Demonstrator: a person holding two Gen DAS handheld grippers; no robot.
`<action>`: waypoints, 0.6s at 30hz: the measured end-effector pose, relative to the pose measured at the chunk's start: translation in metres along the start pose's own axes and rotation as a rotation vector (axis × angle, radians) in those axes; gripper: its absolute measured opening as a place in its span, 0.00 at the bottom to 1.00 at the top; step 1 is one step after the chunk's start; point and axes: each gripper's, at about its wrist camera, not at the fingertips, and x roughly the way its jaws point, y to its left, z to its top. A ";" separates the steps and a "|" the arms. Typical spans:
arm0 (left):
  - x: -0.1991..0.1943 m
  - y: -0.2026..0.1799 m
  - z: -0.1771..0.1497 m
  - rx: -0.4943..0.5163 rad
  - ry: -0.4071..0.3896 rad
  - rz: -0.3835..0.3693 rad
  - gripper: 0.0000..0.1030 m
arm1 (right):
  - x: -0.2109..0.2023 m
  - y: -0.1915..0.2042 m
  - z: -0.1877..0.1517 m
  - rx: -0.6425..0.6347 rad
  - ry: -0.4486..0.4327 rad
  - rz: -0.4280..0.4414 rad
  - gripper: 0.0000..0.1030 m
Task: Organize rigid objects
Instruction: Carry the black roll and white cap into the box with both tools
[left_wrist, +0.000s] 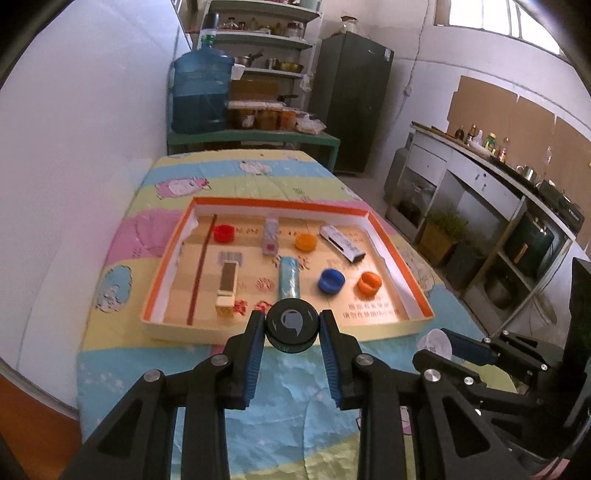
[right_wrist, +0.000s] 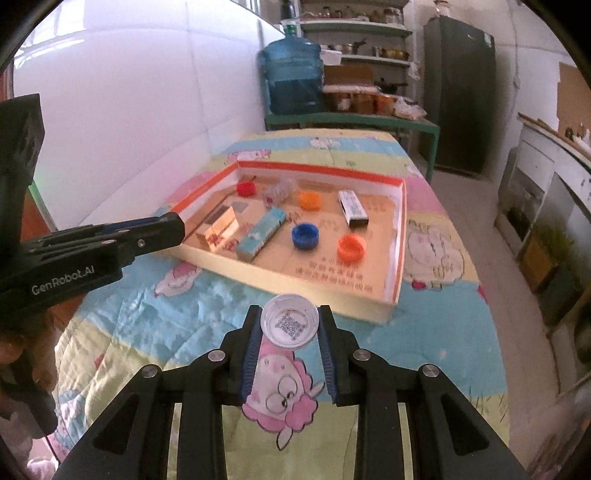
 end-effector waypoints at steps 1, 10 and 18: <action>-0.001 0.001 0.002 0.000 -0.005 0.002 0.30 | -0.001 0.000 0.003 -0.006 -0.006 0.001 0.29; -0.002 0.017 0.027 -0.002 -0.040 0.023 0.30 | 0.002 -0.001 0.037 -0.042 -0.044 0.016 0.29; 0.017 0.041 0.049 -0.032 -0.042 0.070 0.30 | 0.026 -0.001 0.074 -0.047 -0.049 0.057 0.29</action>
